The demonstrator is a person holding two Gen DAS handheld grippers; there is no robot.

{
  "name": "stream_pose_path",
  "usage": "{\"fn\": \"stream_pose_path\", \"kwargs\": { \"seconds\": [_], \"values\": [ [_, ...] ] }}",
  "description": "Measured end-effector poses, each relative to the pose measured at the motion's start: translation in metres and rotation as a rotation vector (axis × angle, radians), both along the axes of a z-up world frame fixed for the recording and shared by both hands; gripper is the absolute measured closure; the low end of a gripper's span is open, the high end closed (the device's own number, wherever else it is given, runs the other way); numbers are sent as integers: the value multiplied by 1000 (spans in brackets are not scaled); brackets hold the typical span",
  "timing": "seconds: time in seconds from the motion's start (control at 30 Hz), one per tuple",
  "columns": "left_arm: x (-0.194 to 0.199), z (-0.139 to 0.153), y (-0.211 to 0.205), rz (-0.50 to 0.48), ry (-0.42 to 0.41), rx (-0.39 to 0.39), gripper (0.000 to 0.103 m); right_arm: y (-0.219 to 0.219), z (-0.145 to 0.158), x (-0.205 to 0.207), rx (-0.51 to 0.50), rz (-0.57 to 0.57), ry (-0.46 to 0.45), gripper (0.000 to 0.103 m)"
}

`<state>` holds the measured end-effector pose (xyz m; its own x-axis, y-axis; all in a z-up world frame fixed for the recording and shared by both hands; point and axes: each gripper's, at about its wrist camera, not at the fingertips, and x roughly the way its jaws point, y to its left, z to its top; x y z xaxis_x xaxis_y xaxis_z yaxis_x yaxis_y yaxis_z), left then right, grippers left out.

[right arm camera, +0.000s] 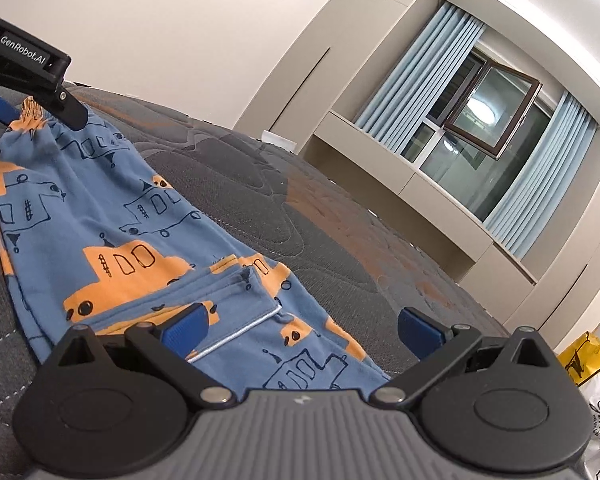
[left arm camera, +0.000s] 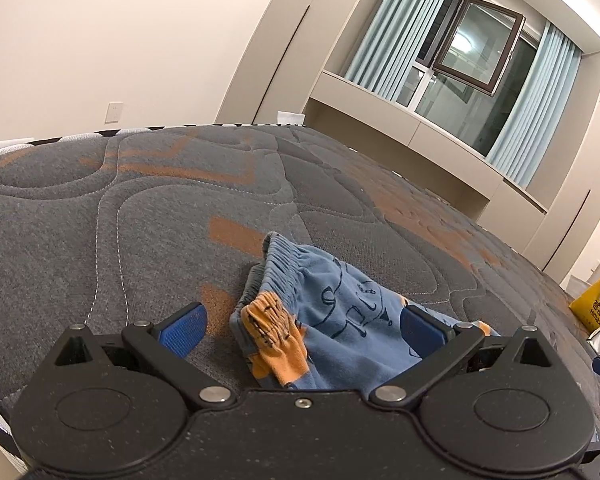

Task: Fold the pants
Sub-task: 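Grasp the waistband end with the left gripper and lift it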

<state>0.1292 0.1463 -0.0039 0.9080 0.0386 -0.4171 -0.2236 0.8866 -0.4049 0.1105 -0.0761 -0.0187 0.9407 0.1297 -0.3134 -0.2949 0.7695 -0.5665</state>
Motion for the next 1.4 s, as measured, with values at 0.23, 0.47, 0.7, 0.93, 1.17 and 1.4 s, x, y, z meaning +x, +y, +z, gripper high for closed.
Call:
{"fn": "stream_pose_path", "kwargs": {
  "seconds": [0.23, 0.47, 0.7, 0.93, 1.17, 1.4],
  "values": [
    [-11, -5, 4, -17, -73, -132, 1, 0, -2, -3, -8, 4, -8, 0],
    [-19, -14, 8, 52, -108, -225, 14, -1, -1, -2, -4, 6, -4, 0],
    [-20, -15, 10, 86, -84, -216, 38, -2, -1, -2, -8, 8, -9, 0],
    [-25, -18, 10, 104, -93, -240, 39, -1, -2, -2, -9, 10, -11, 0],
    [-23, -15, 8, 168, -57, -244, 71, -2, -2, -2, -12, 12, -13, 0],
    [-24, -1, 0, 164, -61, -182, 82, -1, 2, -5, -7, 19, -32, 0]
  ]
}}
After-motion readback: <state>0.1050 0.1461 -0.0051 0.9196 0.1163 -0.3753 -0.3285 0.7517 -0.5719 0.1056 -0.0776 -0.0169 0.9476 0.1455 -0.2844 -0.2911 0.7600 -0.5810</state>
